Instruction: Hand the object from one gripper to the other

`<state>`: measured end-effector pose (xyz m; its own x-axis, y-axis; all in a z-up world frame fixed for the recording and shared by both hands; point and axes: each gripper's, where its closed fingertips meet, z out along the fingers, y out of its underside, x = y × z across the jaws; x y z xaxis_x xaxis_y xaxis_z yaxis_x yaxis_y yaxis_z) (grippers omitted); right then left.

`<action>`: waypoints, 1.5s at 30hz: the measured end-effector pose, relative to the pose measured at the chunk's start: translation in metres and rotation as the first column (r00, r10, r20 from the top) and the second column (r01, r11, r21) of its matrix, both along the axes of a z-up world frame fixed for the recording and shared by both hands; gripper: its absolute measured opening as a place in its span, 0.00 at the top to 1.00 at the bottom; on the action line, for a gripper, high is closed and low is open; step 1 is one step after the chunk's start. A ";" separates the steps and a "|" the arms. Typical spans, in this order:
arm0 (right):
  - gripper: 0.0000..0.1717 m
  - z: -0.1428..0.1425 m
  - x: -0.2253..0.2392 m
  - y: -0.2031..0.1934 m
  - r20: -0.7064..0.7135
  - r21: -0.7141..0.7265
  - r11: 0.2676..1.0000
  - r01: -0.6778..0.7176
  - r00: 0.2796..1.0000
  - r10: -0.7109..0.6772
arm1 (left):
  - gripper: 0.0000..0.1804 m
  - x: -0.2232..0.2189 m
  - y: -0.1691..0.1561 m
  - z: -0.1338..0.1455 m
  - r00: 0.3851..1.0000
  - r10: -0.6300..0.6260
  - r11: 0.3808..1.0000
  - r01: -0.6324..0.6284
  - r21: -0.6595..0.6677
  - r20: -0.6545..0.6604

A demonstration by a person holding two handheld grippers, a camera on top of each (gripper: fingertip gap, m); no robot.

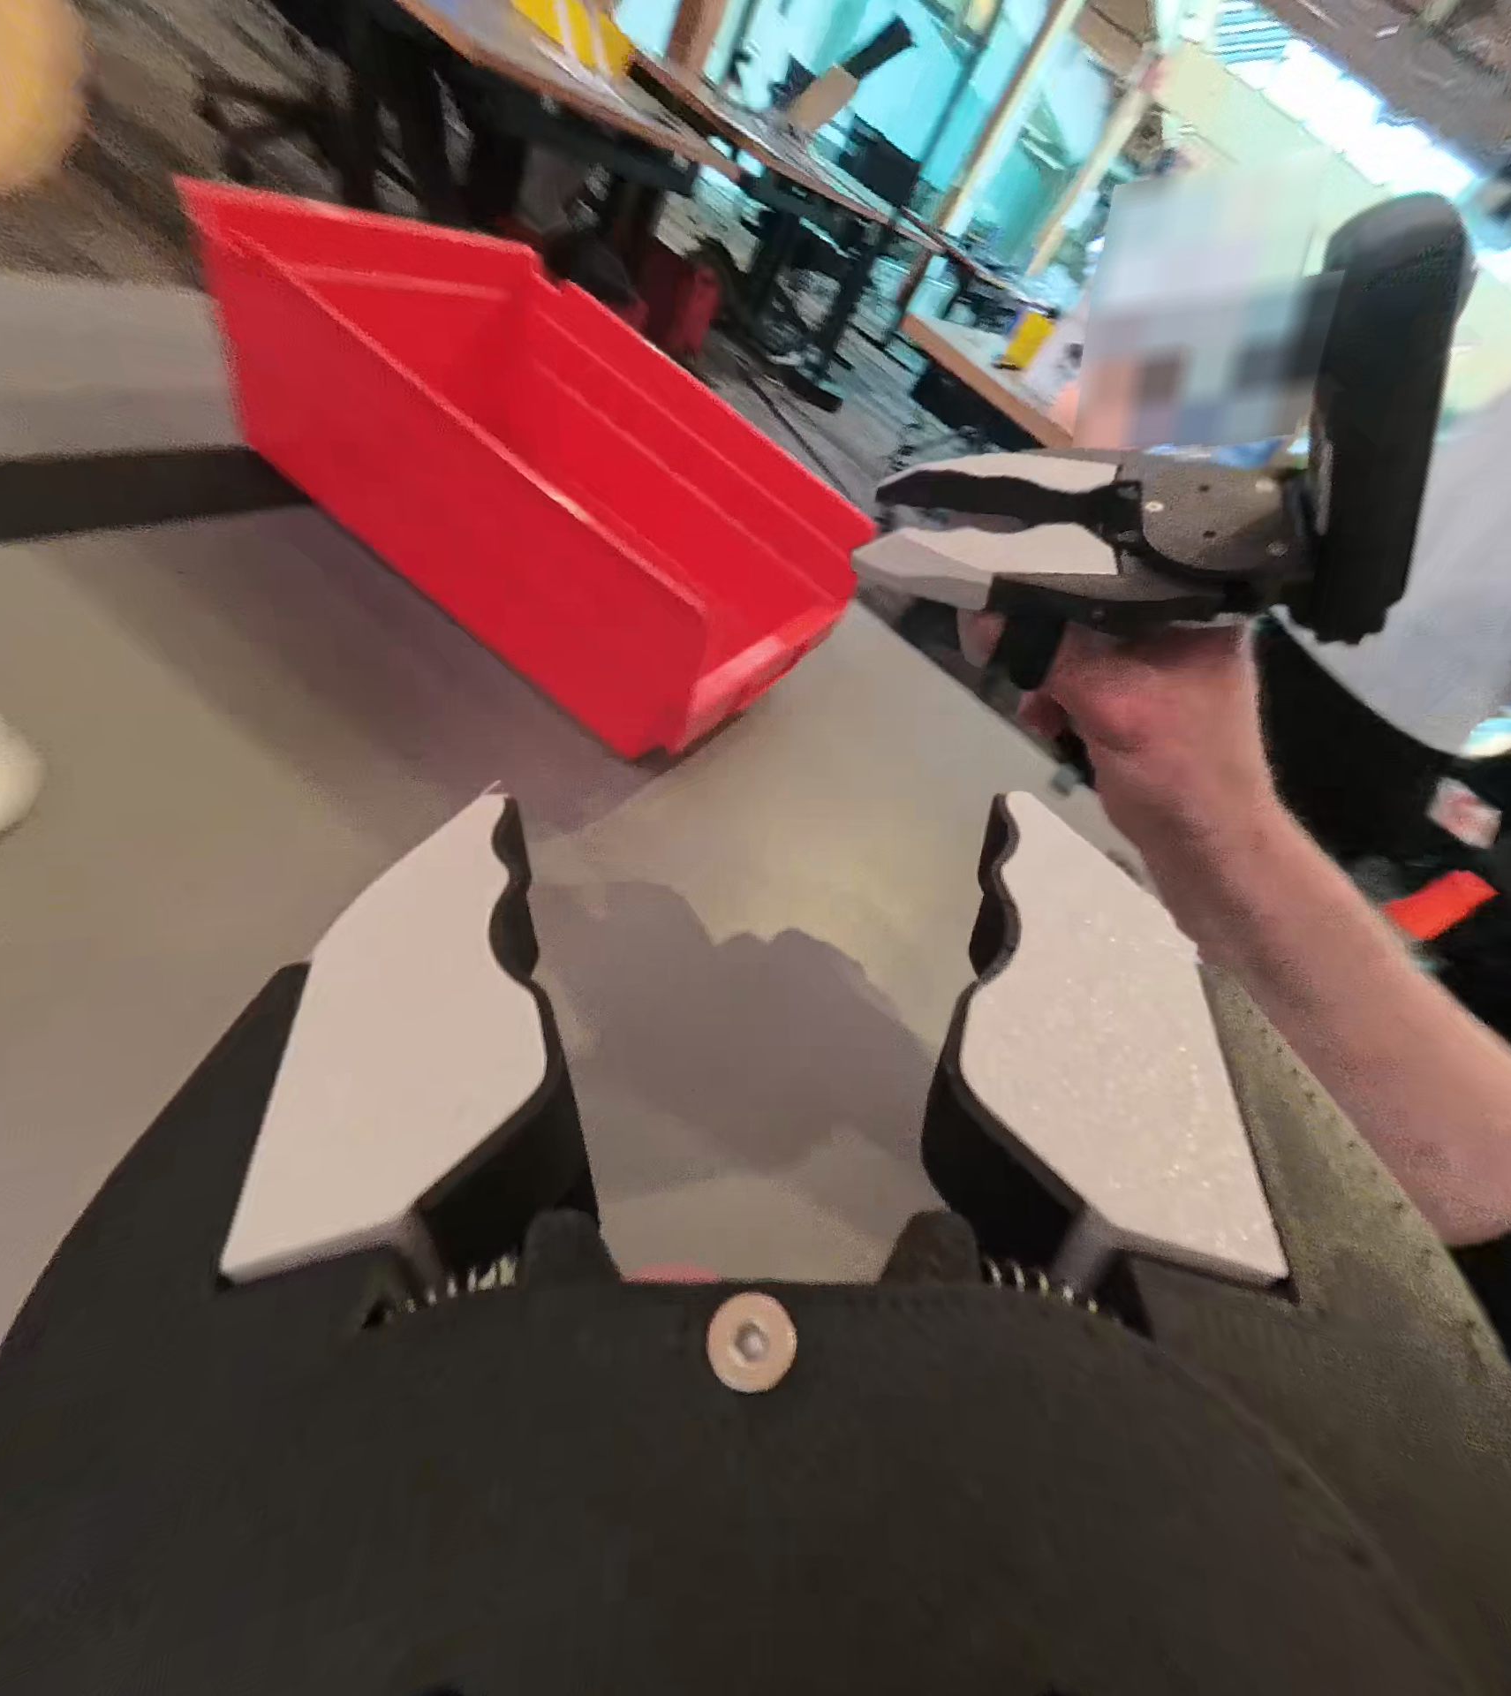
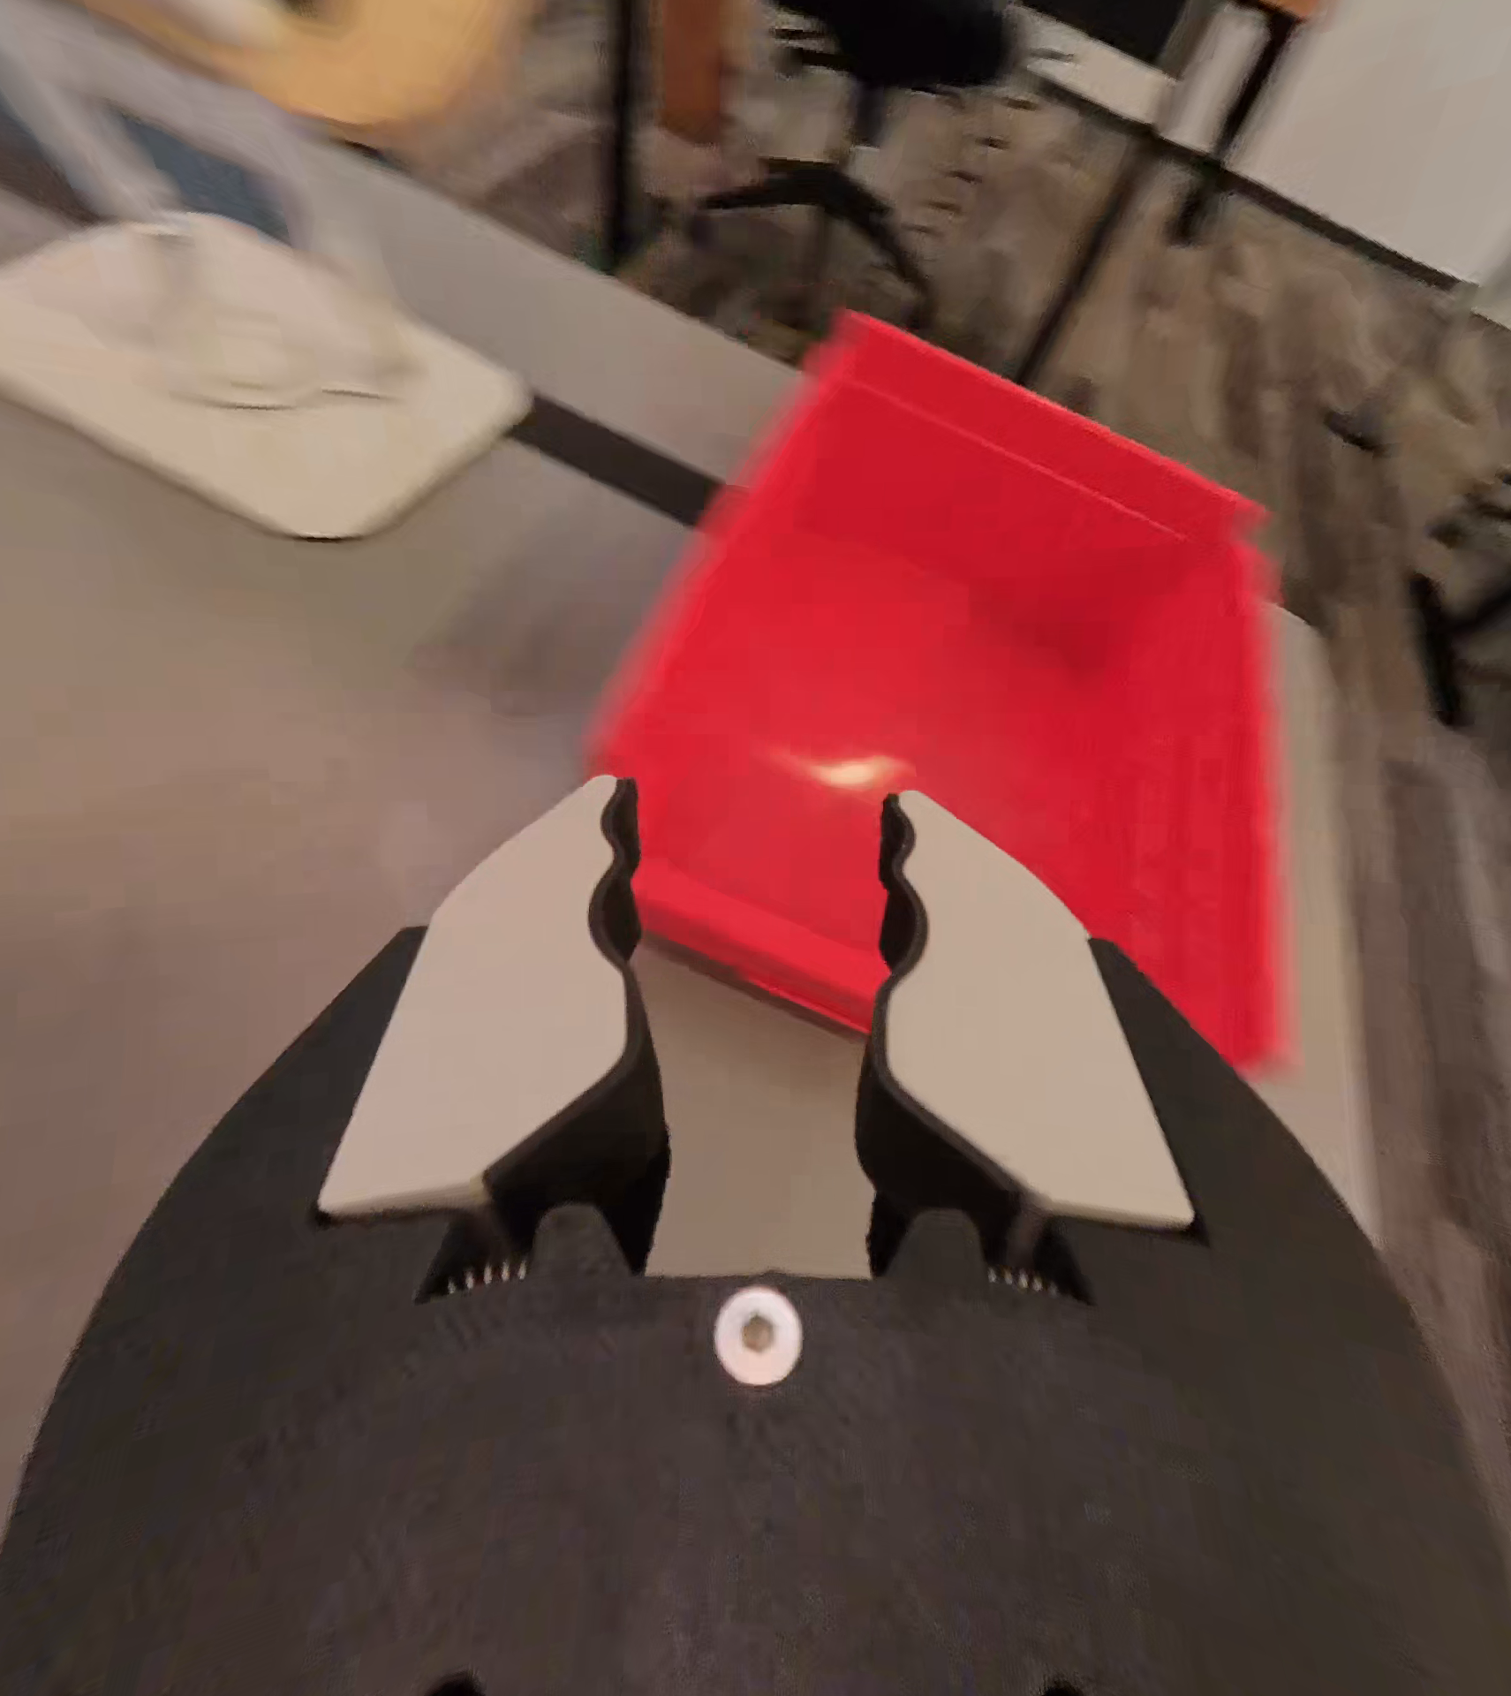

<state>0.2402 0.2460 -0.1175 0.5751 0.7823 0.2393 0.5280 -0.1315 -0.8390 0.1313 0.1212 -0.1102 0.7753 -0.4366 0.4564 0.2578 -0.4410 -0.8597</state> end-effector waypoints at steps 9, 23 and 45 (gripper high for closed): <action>0.71 -0.022 -0.274 -0.141 0.104 -0.017 0.844 -0.537 0.838 0.535 | 0.40 -0.256 -0.181 -0.018 0.734 0.624 0.764 -0.645 0.013 -0.268; 0.95 -0.090 -0.389 -0.165 0.182 -0.268 0.769 -0.580 0.753 0.632 | 0.52 -0.319 -0.201 -0.105 0.706 0.649 0.661 -0.708 -0.249 -0.284; 0.86 -0.089 -0.483 -0.291 -0.008 -0.360 0.627 -0.691 0.674 0.738 | 0.80 -0.542 -0.204 -0.113 0.759 0.538 0.682 -0.648 -0.339 -0.367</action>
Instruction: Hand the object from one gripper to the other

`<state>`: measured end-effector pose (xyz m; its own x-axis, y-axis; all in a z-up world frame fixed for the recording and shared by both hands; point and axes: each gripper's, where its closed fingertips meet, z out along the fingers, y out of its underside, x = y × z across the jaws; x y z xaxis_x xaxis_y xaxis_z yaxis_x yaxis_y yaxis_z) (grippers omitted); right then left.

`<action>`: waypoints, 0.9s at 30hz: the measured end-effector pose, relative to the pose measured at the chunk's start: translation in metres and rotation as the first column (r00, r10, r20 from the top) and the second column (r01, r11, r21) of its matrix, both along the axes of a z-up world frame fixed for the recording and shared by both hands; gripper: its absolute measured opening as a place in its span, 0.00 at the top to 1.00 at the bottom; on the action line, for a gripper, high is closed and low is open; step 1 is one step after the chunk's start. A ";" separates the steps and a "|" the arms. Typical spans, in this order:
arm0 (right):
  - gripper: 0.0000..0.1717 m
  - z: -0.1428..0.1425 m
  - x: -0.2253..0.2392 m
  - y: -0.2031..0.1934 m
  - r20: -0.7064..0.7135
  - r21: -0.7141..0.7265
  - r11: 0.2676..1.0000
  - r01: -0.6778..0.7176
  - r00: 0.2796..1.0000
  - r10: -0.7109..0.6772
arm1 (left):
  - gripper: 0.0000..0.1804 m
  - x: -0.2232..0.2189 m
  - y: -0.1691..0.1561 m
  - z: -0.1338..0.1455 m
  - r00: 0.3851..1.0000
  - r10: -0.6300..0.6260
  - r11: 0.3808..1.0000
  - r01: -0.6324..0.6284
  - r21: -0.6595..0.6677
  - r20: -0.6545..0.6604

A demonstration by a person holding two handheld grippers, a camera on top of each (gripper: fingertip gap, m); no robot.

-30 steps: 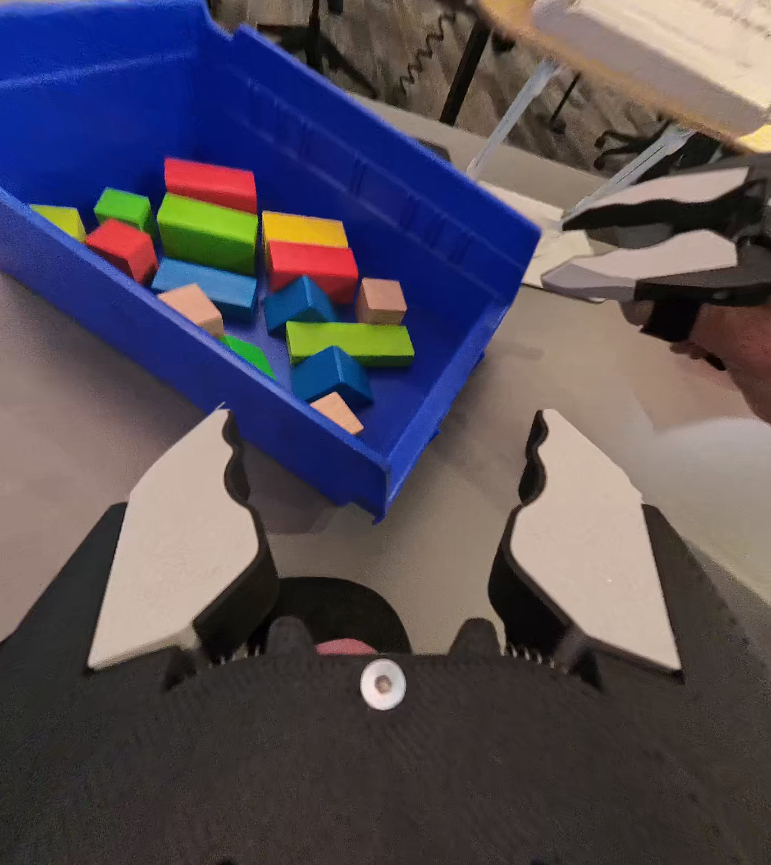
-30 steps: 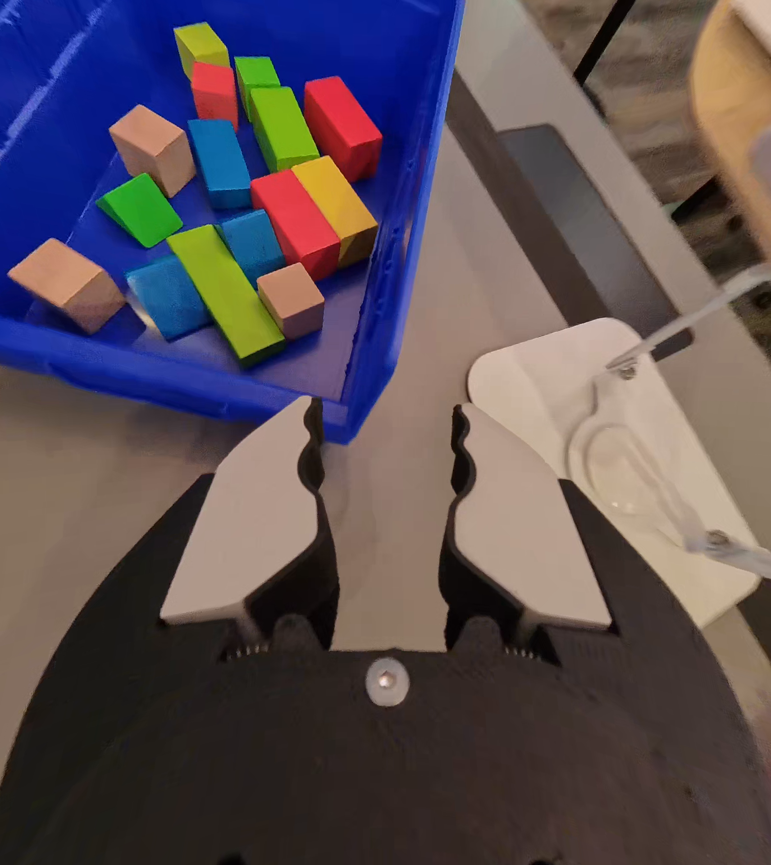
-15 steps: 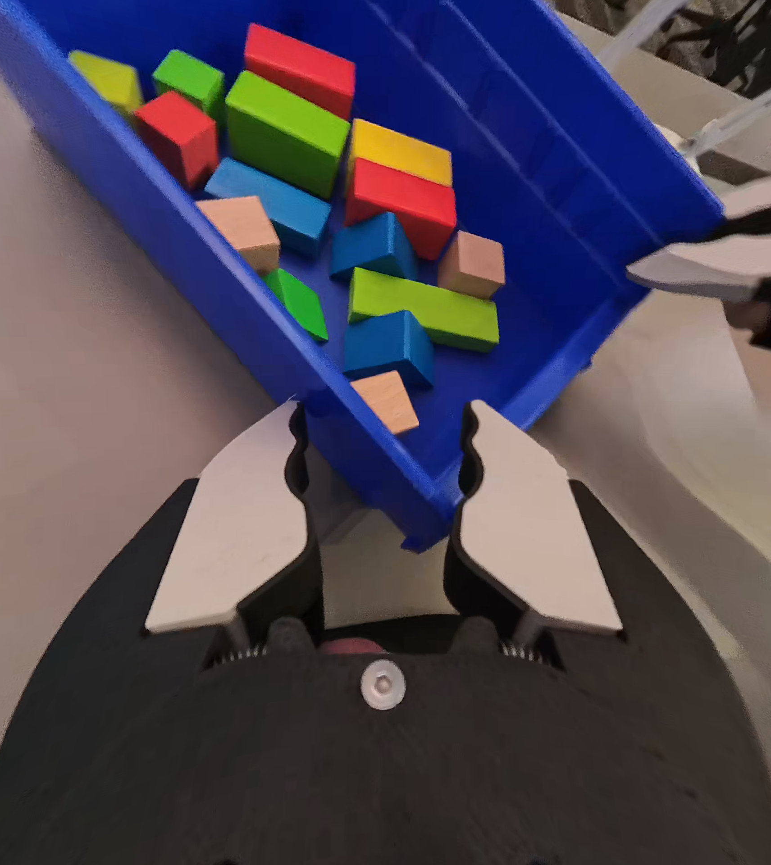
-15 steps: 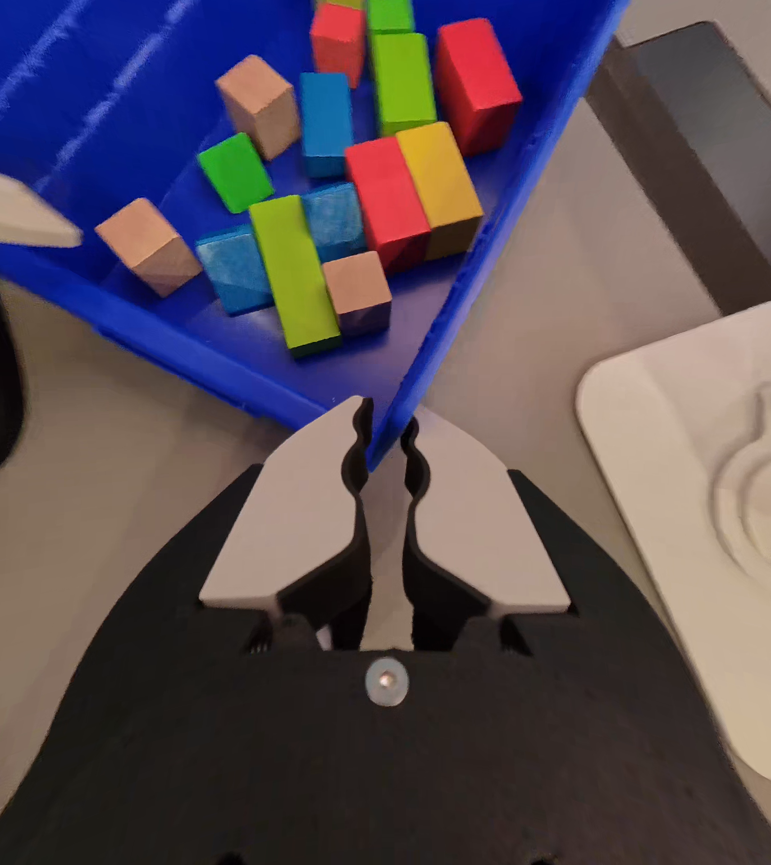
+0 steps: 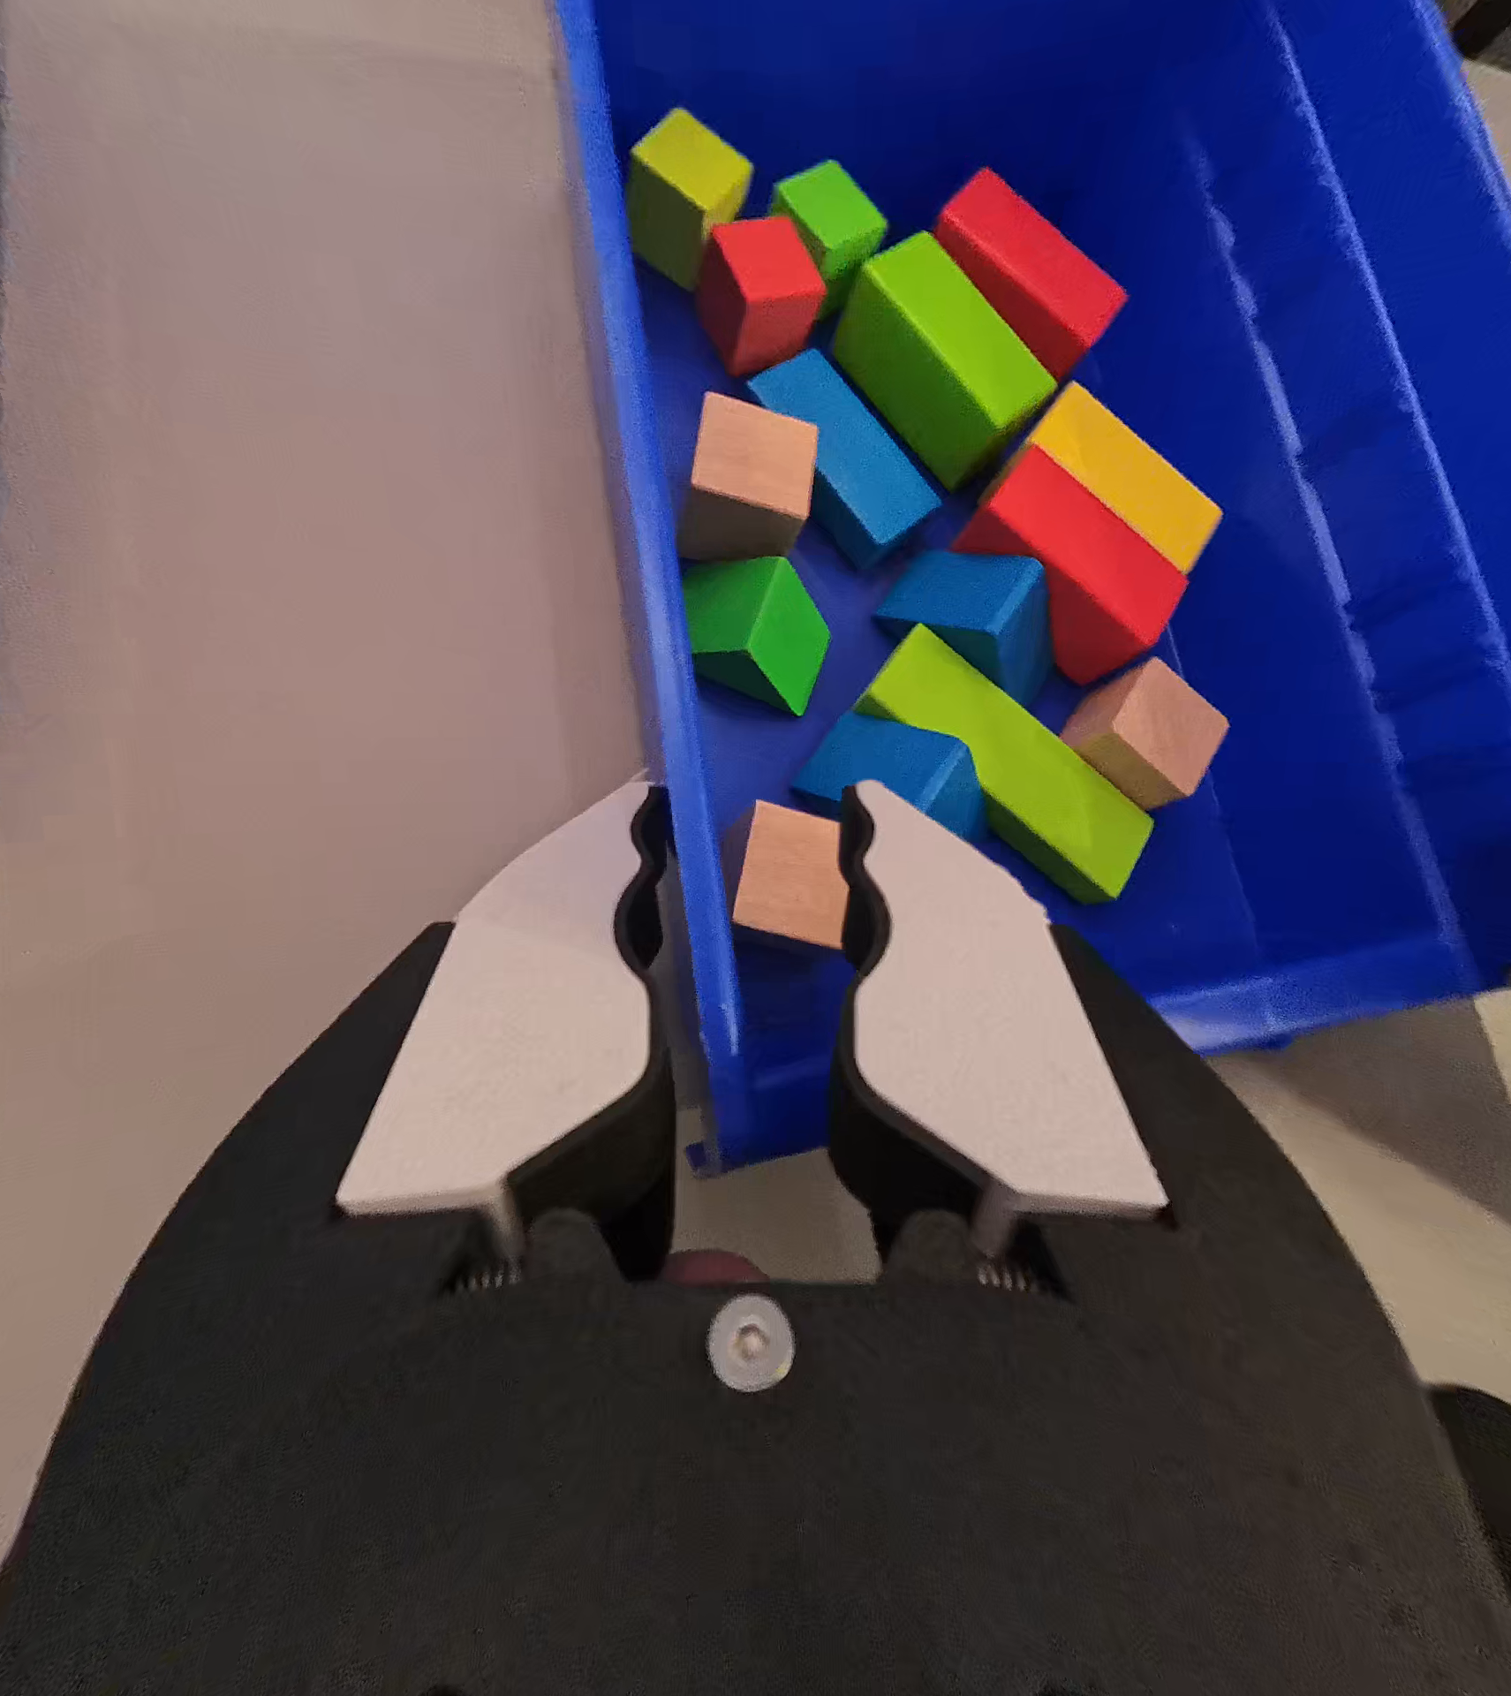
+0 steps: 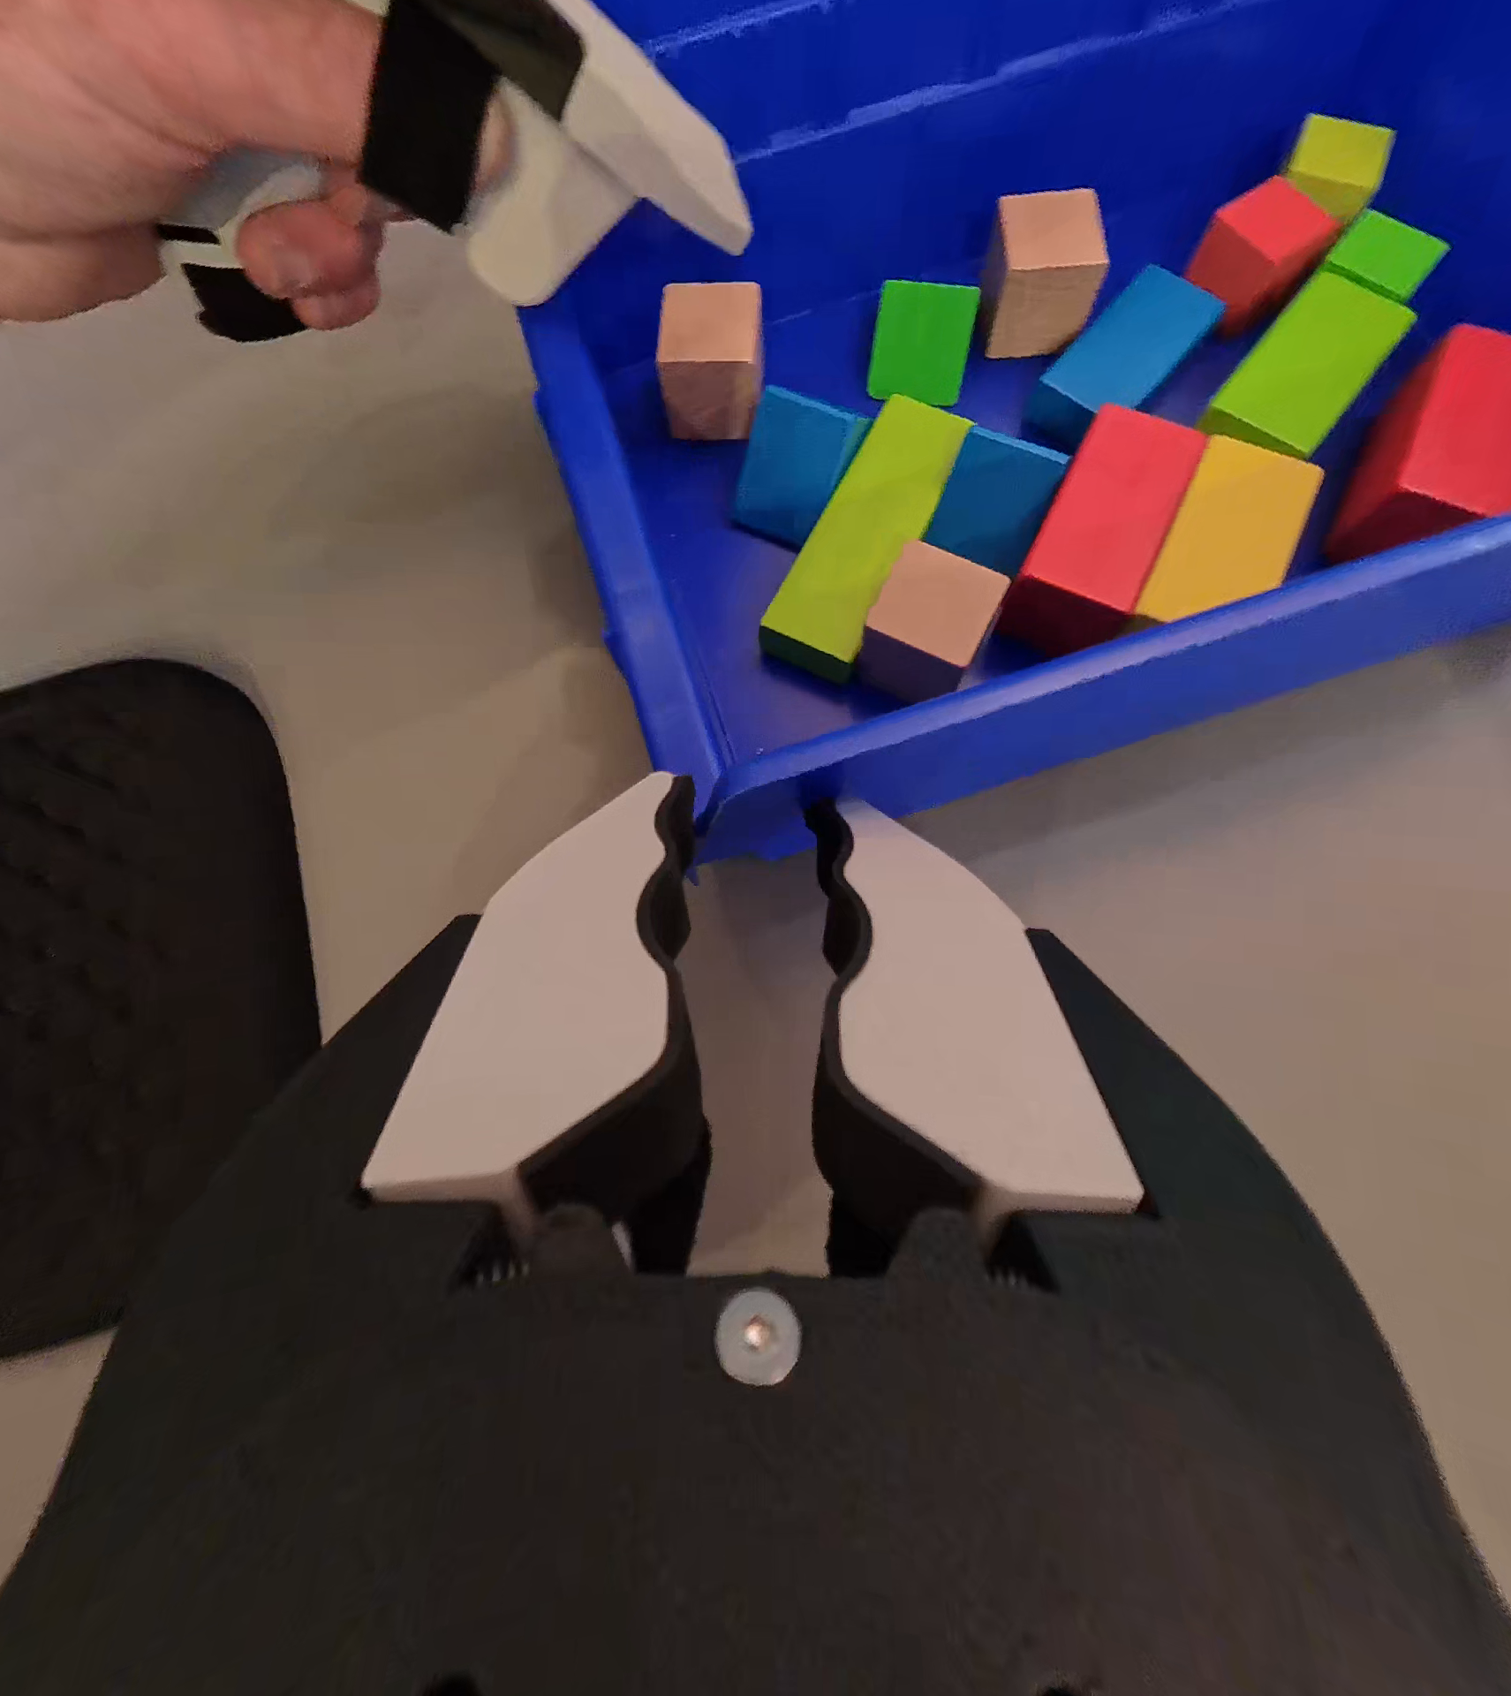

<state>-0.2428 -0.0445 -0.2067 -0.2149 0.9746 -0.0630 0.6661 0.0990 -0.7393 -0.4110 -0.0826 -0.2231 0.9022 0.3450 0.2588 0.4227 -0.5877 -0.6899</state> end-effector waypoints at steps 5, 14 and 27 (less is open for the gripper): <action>0.85 -0.002 -0.027 0.003 0.010 -0.043 0.999 0.019 1.000 -0.019 | 0.82 -0.036 0.018 -0.001 1.000 0.015 1.000 -0.015 0.009 -0.010; 0.85 -0.002 -0.041 0.040 0.025 -0.066 0.996 0.061 0.998 -0.059 | 0.84 -0.052 0.047 0.001 0.997 0.068 0.995 -0.071 0.064 0.038; 0.76 0.075 0.061 0.069 -0.113 -0.009 0.999 0.042 0.993 -0.042 | 0.43 -0.016 0.032 0.059 0.992 0.117 0.963 -0.103 0.250 -0.042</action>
